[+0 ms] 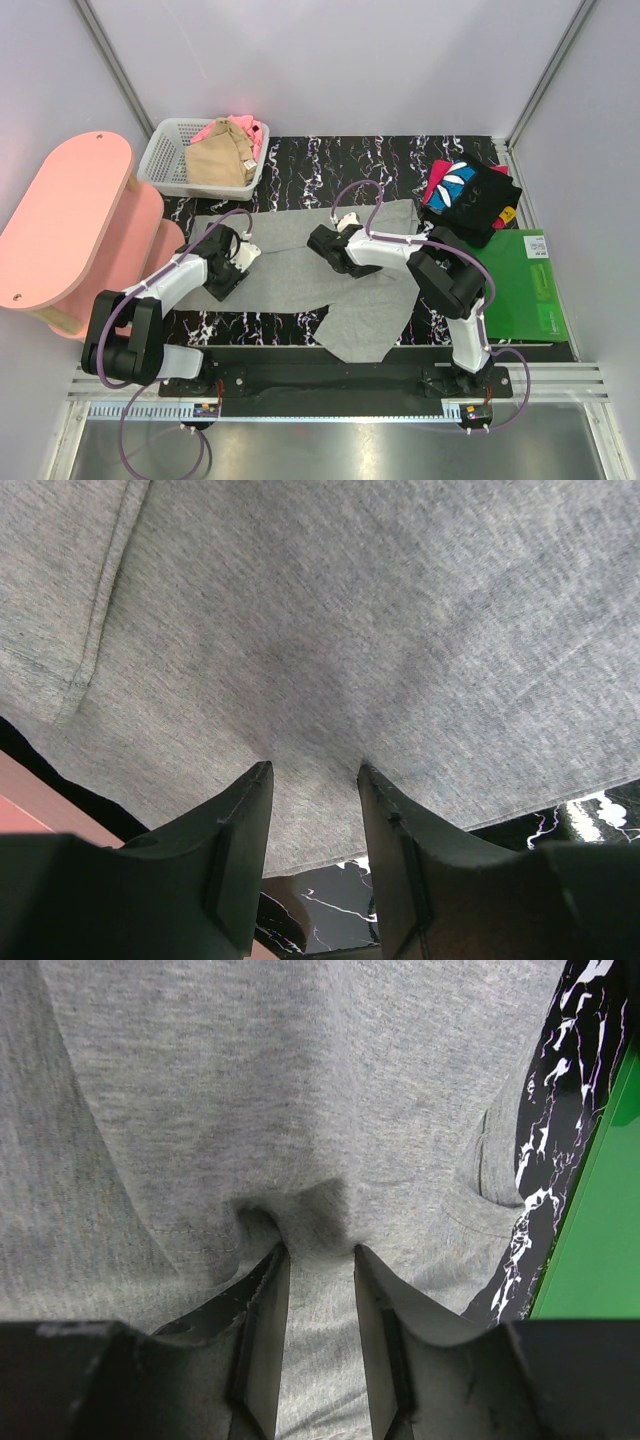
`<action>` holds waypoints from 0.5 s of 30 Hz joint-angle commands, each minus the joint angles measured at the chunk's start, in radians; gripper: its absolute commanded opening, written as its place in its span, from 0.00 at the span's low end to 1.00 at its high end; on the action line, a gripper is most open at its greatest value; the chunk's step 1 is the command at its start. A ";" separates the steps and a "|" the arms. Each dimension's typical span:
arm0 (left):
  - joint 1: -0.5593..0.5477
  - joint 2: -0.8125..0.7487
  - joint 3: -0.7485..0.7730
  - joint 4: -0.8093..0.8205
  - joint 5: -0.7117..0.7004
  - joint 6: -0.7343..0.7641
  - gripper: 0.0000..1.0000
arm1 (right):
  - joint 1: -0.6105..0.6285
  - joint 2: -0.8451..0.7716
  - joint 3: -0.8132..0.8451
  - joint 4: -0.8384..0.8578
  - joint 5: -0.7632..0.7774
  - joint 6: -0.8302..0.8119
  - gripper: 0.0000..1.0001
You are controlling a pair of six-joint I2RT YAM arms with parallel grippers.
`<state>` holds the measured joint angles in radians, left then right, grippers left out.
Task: Fold and stack the t-shirts
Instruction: Fold the flattened tshirt in 1/3 of the way
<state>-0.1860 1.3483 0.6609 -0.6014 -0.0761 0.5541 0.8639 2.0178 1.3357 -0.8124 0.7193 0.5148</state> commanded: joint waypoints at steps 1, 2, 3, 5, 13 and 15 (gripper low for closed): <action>0.013 0.034 -0.046 -0.009 0.016 0.017 0.45 | -0.014 0.029 0.028 0.002 0.049 -0.002 0.39; 0.013 0.035 -0.047 -0.009 0.018 0.015 0.45 | -0.014 0.029 0.031 0.002 0.049 -0.009 0.39; 0.013 0.037 -0.049 -0.009 0.018 0.017 0.45 | -0.014 0.027 0.034 0.002 0.055 -0.009 0.39; 0.013 0.038 -0.050 -0.009 0.019 0.017 0.45 | -0.017 0.015 0.039 0.002 0.057 -0.016 0.39; 0.013 0.035 -0.069 0.000 0.016 0.021 0.45 | -0.031 0.007 0.054 0.001 0.071 -0.042 0.39; 0.013 0.035 -0.073 0.002 0.015 0.021 0.45 | -0.031 0.002 0.059 0.001 0.066 -0.042 0.39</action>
<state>-0.1852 1.3479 0.6582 -0.5987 -0.0753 0.5571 0.8402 2.0293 1.3514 -0.8127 0.7429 0.4824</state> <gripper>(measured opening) 0.449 0.391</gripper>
